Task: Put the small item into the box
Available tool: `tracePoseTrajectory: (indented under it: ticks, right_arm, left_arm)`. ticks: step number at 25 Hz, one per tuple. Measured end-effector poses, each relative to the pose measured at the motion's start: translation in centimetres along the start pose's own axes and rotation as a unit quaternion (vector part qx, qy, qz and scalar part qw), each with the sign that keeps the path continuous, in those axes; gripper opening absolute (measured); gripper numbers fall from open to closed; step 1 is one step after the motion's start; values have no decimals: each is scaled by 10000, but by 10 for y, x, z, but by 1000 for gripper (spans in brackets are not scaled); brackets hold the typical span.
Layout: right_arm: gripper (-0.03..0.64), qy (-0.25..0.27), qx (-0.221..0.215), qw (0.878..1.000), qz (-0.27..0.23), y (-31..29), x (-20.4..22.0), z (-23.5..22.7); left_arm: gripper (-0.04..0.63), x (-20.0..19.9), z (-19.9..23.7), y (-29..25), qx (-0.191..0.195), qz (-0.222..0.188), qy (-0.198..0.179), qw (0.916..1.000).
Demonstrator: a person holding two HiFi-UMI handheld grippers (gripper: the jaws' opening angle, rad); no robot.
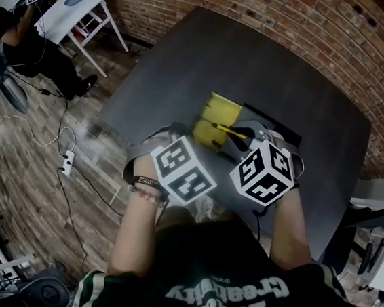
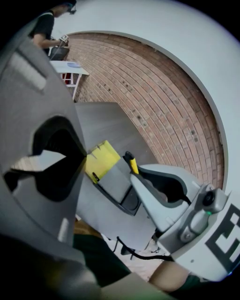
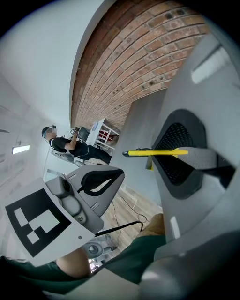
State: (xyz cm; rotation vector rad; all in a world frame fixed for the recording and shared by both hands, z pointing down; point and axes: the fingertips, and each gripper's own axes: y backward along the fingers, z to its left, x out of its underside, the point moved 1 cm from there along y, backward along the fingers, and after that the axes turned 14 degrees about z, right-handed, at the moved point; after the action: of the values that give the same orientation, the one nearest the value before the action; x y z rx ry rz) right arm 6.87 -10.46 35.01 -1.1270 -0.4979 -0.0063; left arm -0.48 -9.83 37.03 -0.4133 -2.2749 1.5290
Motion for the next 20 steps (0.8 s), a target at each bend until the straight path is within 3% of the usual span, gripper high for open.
tracePoseTrajectory:
  ticks: [12, 20]
  right_arm:
    - [34, -156, -16, 9998, 85, -10, -3, -2]
    - [34, -398, 19, 9987, 324, -27, -22, -13]
  left_arm:
    - [2, 0, 5, -9, 87, -13, -150, 9998]
    - [2, 5, 34, -26, 188, -71, -523, 9984]
